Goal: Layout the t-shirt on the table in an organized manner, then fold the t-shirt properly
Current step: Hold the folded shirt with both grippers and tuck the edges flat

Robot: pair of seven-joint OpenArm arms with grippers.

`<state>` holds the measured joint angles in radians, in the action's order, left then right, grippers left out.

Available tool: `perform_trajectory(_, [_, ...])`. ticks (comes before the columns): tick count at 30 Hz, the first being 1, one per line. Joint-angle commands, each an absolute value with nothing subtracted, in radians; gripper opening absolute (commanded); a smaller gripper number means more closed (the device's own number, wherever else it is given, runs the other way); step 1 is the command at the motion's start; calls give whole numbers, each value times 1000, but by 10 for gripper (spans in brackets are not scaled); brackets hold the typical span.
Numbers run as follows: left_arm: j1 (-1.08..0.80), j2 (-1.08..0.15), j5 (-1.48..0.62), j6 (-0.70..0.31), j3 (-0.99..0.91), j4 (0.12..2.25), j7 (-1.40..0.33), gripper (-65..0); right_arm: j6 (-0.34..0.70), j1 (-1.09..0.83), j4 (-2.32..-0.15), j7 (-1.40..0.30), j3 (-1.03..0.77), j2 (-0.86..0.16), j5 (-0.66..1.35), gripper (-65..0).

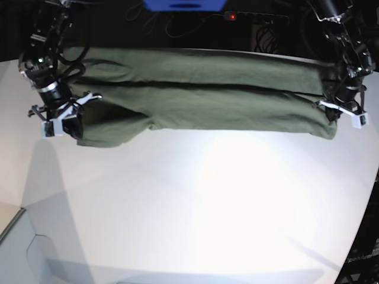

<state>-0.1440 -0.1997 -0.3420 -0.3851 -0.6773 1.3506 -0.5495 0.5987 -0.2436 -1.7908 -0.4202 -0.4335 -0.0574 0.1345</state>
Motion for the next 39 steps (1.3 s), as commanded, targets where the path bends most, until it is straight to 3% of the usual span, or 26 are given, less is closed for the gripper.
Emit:
perform_trajectory(1, [-136, -216, -354, -384, -680, 1366, -527, -647, 599, -257, -1821, -395, -456, -64, 145, -650])
perform_trajectory(9, [-134, -217, -354, -384, -680, 1366, -527, -647, 599, -389, -1836, -384, -493, -19, 147, -650])
perform_trajectory(17, [-140, -222, -354, -384, -680, 1366, -527, -647, 599, -412, -1882, -384, -587, 58, 147, -650])
perform_trajectory(30, [-143, -223, -358, -384, -687, 1366, -527, -647, 599, -461, -1896, -390, -593, 128, 145, -650])
perform_trajectory(39, [-145, -223, -361, -384, -688, 1366, -527, -647, 599, -447, -1722, -383, -593, 117, 142, -650])
